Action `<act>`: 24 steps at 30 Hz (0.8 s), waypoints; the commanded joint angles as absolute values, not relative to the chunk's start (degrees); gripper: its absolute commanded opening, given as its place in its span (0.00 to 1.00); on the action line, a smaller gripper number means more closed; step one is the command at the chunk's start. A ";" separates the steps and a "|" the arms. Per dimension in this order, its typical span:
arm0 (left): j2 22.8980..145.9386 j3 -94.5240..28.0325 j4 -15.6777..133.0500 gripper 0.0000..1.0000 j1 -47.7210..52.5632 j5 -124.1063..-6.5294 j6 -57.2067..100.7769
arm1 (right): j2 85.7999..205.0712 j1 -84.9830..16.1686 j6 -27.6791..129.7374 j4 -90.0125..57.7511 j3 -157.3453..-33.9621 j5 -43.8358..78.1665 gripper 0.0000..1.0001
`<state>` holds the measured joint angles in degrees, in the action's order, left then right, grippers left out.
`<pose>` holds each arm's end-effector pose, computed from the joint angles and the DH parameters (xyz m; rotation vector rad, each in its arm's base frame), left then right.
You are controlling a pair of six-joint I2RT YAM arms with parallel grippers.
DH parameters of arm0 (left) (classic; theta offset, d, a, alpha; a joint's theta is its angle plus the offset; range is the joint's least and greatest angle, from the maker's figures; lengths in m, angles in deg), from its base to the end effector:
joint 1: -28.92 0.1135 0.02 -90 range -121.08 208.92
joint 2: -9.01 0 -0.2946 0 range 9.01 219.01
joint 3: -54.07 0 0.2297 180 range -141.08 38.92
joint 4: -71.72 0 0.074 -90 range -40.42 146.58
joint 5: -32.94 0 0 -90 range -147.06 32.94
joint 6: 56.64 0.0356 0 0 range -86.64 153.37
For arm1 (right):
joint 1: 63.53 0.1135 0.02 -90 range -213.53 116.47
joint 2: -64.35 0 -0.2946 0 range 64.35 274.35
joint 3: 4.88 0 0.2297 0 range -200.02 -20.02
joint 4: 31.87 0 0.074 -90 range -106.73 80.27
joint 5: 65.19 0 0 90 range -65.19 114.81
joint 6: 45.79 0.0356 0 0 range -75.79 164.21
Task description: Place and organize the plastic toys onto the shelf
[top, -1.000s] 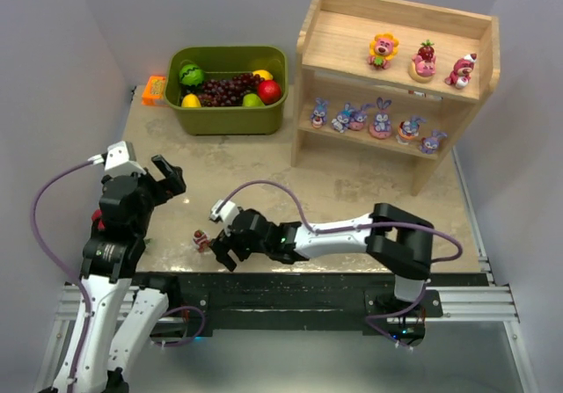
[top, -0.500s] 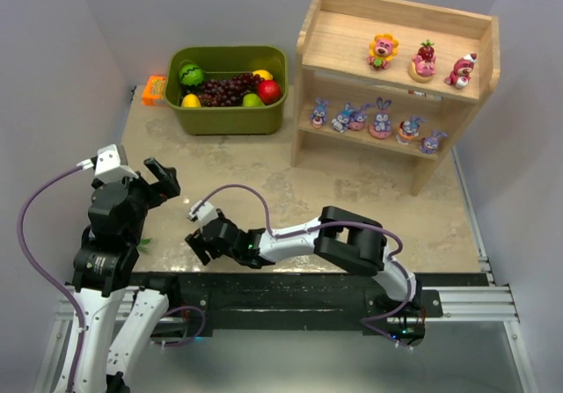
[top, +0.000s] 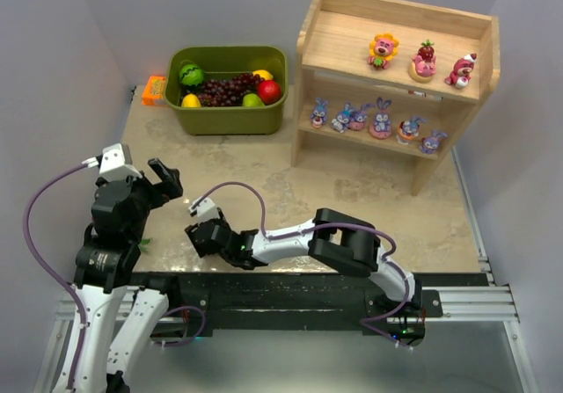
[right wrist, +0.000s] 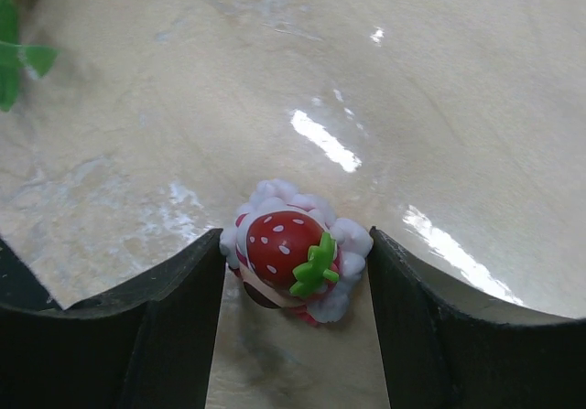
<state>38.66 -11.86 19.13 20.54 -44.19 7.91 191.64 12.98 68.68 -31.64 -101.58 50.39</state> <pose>0.0541 0.0001 0.3646 -0.4283 1.8028 -0.2033 0.1286 0.4703 0.1766 -0.6754 1.9984 0.6144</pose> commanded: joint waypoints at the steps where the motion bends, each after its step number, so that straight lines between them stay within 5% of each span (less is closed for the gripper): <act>1: 38.98 -10.83 21.07 0.99 20.40 -45.19 8.93 | 187.85 11.45 73.48 -19.22 -105.09 58.99 0.13; 8: 39.60 -7.84 22.30 0.99 20.40 -45.81 8.15 | 172.49 4.33 74.55 -6.37 -105.10 59.26 0.01; 24: 43.90 0.95 30.82 0.99 20.40 -56.79 4.01 | 152.78 -11.05 57.84 13.51 -126.61 67.34 0.00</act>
